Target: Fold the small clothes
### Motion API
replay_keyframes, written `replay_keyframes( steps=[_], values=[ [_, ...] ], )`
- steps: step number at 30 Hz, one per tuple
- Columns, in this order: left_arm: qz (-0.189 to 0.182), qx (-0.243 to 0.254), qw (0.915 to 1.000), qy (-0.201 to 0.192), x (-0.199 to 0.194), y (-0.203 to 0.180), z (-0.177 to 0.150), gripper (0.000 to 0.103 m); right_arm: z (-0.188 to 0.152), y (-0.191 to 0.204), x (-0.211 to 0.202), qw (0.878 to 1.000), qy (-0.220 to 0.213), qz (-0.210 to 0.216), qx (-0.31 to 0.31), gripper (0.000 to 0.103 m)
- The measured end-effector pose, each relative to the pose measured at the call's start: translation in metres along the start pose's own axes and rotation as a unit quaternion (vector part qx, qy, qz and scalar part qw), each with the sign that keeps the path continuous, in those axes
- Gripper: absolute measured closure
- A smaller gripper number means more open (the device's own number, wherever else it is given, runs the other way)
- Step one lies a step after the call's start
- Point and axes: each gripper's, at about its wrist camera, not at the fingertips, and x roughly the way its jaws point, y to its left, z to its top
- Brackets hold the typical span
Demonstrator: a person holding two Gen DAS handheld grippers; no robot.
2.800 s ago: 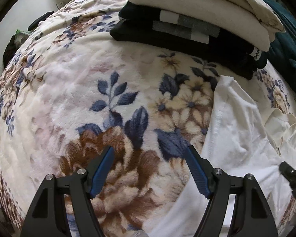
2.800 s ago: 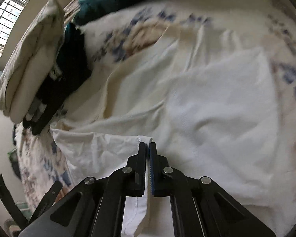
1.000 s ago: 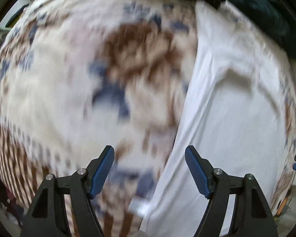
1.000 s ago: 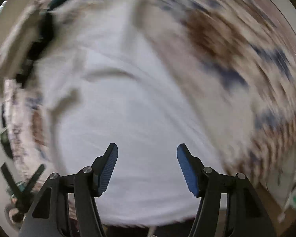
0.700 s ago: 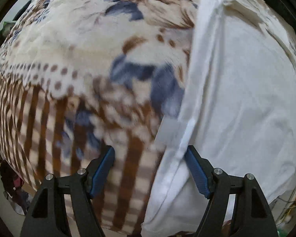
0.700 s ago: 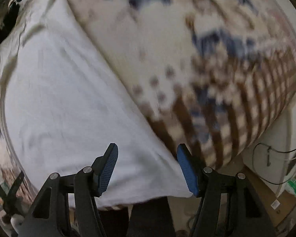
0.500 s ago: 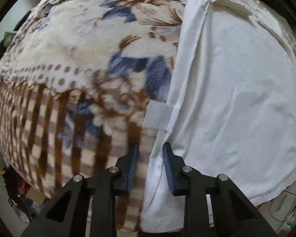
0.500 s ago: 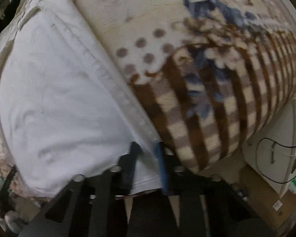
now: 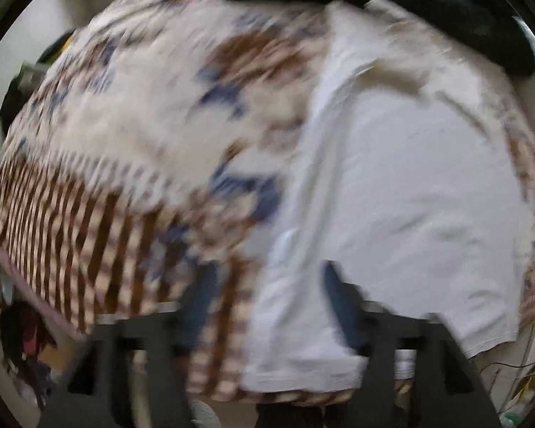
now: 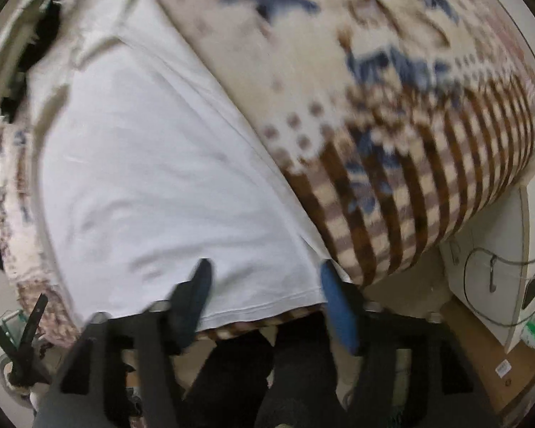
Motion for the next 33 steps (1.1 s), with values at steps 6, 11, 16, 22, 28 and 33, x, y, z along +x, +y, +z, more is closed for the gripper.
replay_keyframes(
  steps=[6, 11, 16, 22, 28, 33],
  values=[
    [-0.022, 0.034, 0.9988, -0.029, -0.029, -0.090, 0.021, 0.017, 0.056, -0.010, -0.040, 0.999, -0.007, 0.030, -0.040, 0.011],
    [-0.053, 0.024, 0.9983, 0.008, -0.028, -0.173, 0.014, 0.017, 0.114, -0.013, -0.060, 0.996, -0.009, 0.060, -0.072, 0.011],
    [-0.040, 0.008, 0.9976, 0.057, -0.019, -0.271, -0.021, 0.017, 0.196, -0.034, -0.046, 0.991, 0.018, 0.083, -0.103, 0.011],
    [-0.036, -0.025, 0.9900, 0.135, 0.026, -0.348, -0.055, 0.017, 0.269, -0.030, -0.012, 0.983, 0.041, 0.086, -0.157, 0.011],
    [-0.004, -0.051, 0.9880, 0.146, 0.055, -0.381, -0.055, 0.017, 0.339, 0.005, 0.020, 0.976, 0.047, 0.092, -0.191, 0.011],
    [0.013, -0.076, 0.9905, 0.114, 0.056, -0.382, -0.037, 0.053, 0.385, 0.047, 0.033, 0.972, 0.034, 0.127, -0.195, 0.011]
  ],
)
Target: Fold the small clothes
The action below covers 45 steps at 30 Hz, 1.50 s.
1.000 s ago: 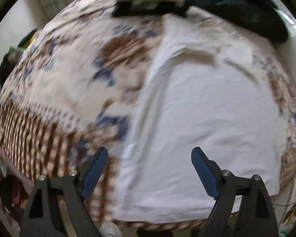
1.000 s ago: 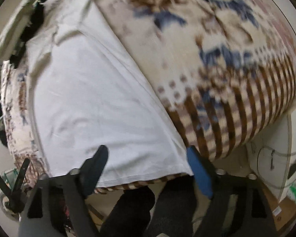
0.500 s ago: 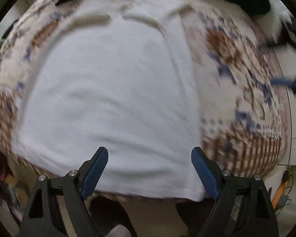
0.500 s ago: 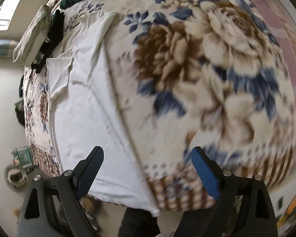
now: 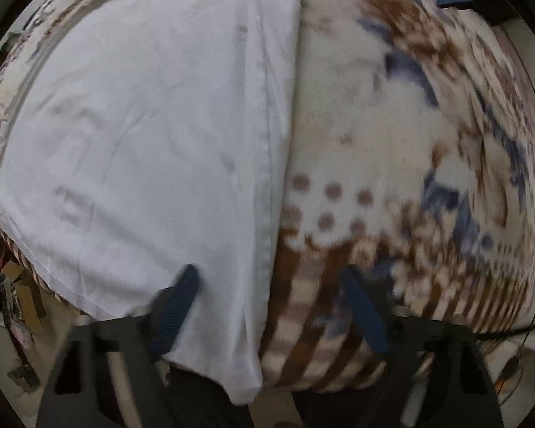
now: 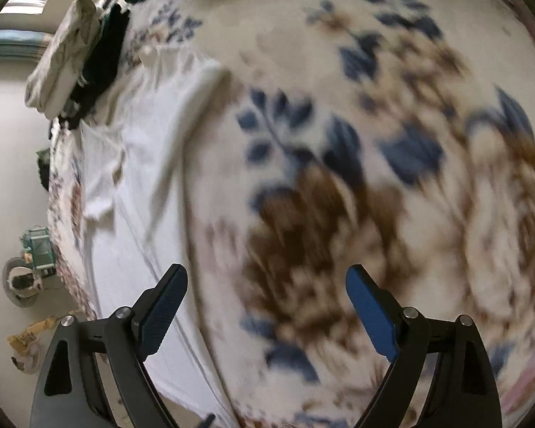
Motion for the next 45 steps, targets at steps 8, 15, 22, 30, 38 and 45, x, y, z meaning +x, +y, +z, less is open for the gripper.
replay_keyframes(
  steps=[8, 15, 22, 30, 38, 45],
  values=[
    [0.014, -0.027, 0.9992, -0.025, 0.000, 0.023, 0.021, 0.100, 0.074, 0.035, 0.047, 0.998, -0.014, 0.061, 0.019, 0.011],
    [0.001, -0.043, 0.9969, -0.066, -0.022, 0.058, 0.017, 0.101, 0.109, 0.069, 0.099, 0.996, -0.006, 0.081, 0.029, 0.040],
    [-0.024, -0.088, 0.9922, -0.084, -0.056, 0.099, 0.013, 0.101, 0.111, 0.112, 0.099, 0.997, -0.009, 0.073, 0.005, 0.095],
    [-0.040, -0.151, 0.9814, -0.111, -0.098, 0.141, 0.015, 0.102, 0.106, 0.188, 0.057, 0.998, -0.011, 0.033, -0.046, 0.095],
    [-0.047, -0.209, 0.9683, -0.128, -0.105, 0.241, 0.036, 0.101, 0.102, 0.321, 0.074, 0.995, -0.015, -0.027, -0.096, 0.096],
    [-0.056, -0.237, 0.9632, -0.113, -0.066, 0.346, 0.060, 0.101, 0.112, 0.414, 0.155, 0.990, -0.008, -0.101, -0.102, 0.097]
  ],
)
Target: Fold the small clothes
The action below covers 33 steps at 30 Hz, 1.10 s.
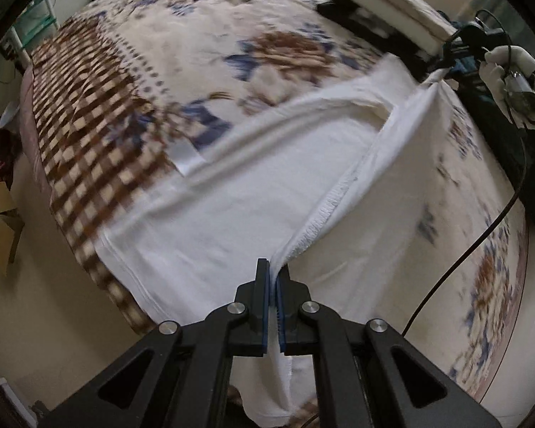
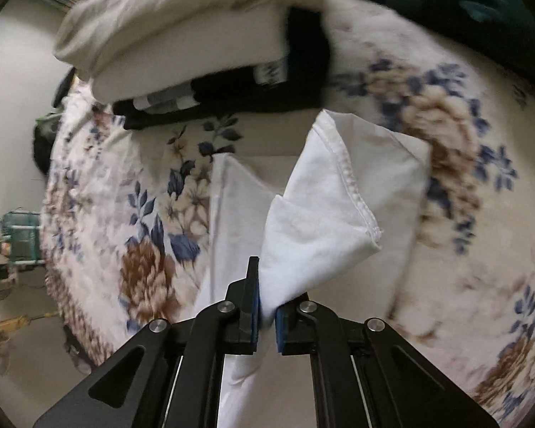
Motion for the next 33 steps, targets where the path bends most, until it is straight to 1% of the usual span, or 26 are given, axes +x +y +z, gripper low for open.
replay_keyframes(
  steps=[3, 7, 13, 14, 15, 17, 18, 19, 20, 21, 24, 26, 27, 30, 33],
  values=[
    [-0.008, -0.008, 0.9998, 0.018, 0.021, 0.031, 0.023, 0.101, 0.012, 0.030, 0.036, 0.999, 0.007, -0.039, -0.003, 0.097],
    [-0.009, -0.013, 0.9992, 0.037, 0.041, 0.058, 0.042, 0.101, 0.017, 0.049, 0.068, 0.998, 0.012, -0.067, 0.004, 0.097],
    [-0.012, -0.022, 0.9973, 0.069, 0.063, 0.085, 0.054, 0.101, 0.017, 0.067, 0.093, 0.993, 0.027, -0.112, -0.010, 0.096],
    [-0.013, -0.025, 0.9966, 0.077, 0.066, 0.088, 0.054, 0.100, 0.018, 0.068, 0.094, 0.993, 0.031, -0.116, -0.016, 0.095],
    [-0.014, -0.032, 0.9957, 0.086, 0.069, 0.093, 0.055, 0.097, 0.018, 0.069, 0.094, 0.993, 0.035, -0.112, -0.019, 0.094],
    [-0.028, -0.054, 0.9924, 0.108, 0.072, 0.105, 0.055, 0.096, 0.020, 0.070, 0.091, 0.995, 0.042, -0.088, -0.020, 0.083],
    [-0.044, -0.075, 0.9894, 0.116, 0.071, 0.115, 0.054, 0.093, 0.020, 0.068, 0.087, 0.996, 0.051, -0.068, -0.016, 0.062],
    [-0.055, -0.097, 0.9865, 0.120, 0.067, 0.126, 0.053, 0.085, 0.019, 0.065, 0.078, 0.998, 0.053, -0.041, -0.010, 0.050],
    [-0.056, -0.111, 0.9849, 0.121, 0.063, 0.134, 0.052, 0.081, 0.017, 0.062, 0.066, 0.998, 0.047, -0.029, -0.011, 0.047],
    [-0.051, -0.123, 0.9844, 0.115, 0.056, 0.144, 0.050, 0.079, 0.014, 0.062, 0.057, 0.999, 0.041, -0.028, -0.017, 0.044],
    [-0.020, -0.131, 0.9852, 0.108, 0.042, 0.169, 0.047, 0.080, -0.005, 0.061, 0.021, 0.999, 0.018, -0.013, -0.046, 0.035],
    [0.002, -0.127, 0.9864, 0.105, 0.035, 0.181, 0.047, 0.080, -0.018, 0.055, 0.006, 0.999, 0.012, -0.007, -0.048, 0.035],
    [-0.001, -0.124, 0.9868, 0.104, 0.033, 0.183, 0.048, 0.080, -0.027, 0.051, 0.000, 0.999, 0.013, -0.005, -0.047, 0.035],
    [-0.015, -0.100, 0.9901, 0.097, 0.024, 0.177, 0.056, 0.080, -0.062, 0.032, -0.010, 0.999, 0.014, -0.006, -0.035, 0.035],
    [-0.026, -0.055, 0.9941, 0.090, 0.021, 0.148, 0.074, 0.079, -0.095, 0.009, -0.011, 0.999, 0.012, -0.030, -0.024, 0.035]
  ],
)
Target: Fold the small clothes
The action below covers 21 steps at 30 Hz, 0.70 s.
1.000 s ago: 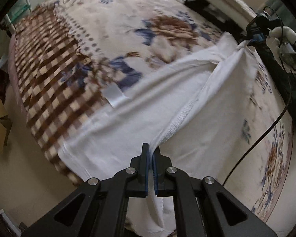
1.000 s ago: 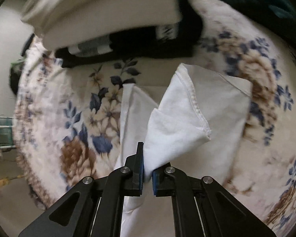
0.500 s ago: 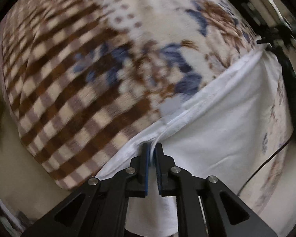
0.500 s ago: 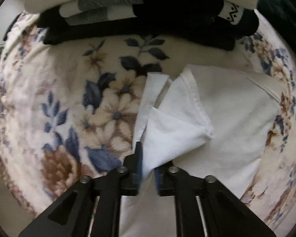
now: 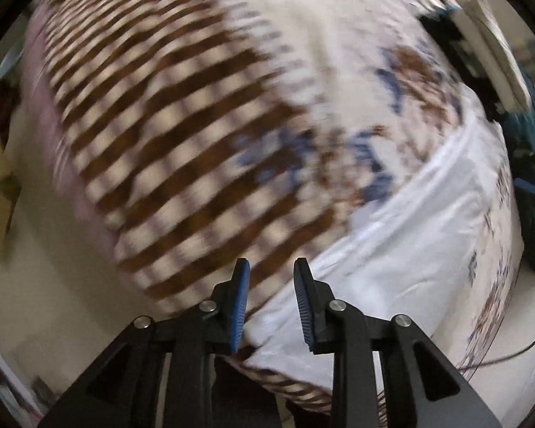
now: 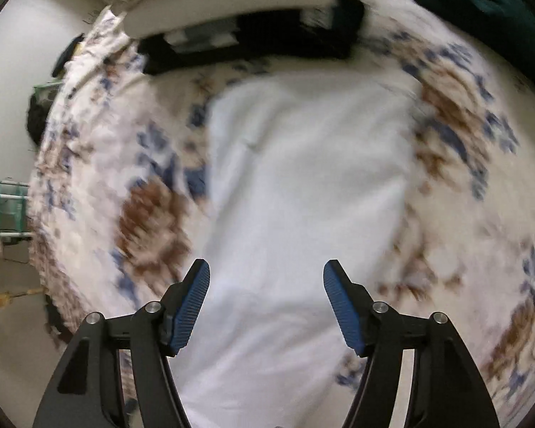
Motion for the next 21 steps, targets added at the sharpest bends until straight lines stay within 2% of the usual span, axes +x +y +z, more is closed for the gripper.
replay_keyframes(
  steps=[3, 5, 6, 9, 13, 15, 18, 20, 21],
  values=[
    [-0.027, 0.049, 0.9984, -0.005, 0.006, -0.047, 0.029, 0.079, -0.018, -0.031, 0.008, 0.999, 0.005, 0.003, 0.040, 0.035],
    [-0.061, 0.070, 0.9956, -0.010, 0.013, -0.080, 0.054, 0.079, -0.022, -0.055, 0.012, 0.997, 0.002, 0.010, 0.077, 0.035],
    [-0.081, 0.080, 0.9934, -0.012, 0.017, -0.101, 0.071, 0.079, -0.022, -0.071, 0.015, 0.995, -0.004, 0.016, 0.101, 0.035],
    [-0.109, 0.130, 0.9853, -0.022, 0.034, -0.171, 0.123, 0.079, -0.010, -0.106, 0.016, 0.988, -0.032, 0.036, 0.149, 0.035],
    [-0.106, 0.182, 0.9772, -0.022, 0.069, -0.254, 0.187, 0.079, 0.023, -0.143, 0.015, 0.974, -0.074, 0.075, 0.202, 0.037],
    [-0.101, 0.189, 0.9766, -0.009, 0.091, -0.287, 0.215, 0.079, 0.046, -0.154, 0.018, 0.968, -0.094, 0.098, 0.211, 0.041],
    [-0.089, 0.211, 0.9734, 0.007, 0.121, -0.326, 0.244, 0.079, 0.072, -0.162, 0.028, 0.967, -0.091, 0.120, 0.207, 0.041],
    [-0.071, 0.224, 0.9718, 0.021, 0.140, -0.341, 0.255, 0.079, 0.083, -0.162, 0.037, 0.966, -0.082, 0.129, 0.207, 0.041],
    [-0.074, 0.219, 0.9725, 0.026, 0.148, -0.345, 0.259, 0.079, 0.088, -0.160, 0.042, 0.965, -0.078, 0.140, 0.207, 0.041]
  ],
)
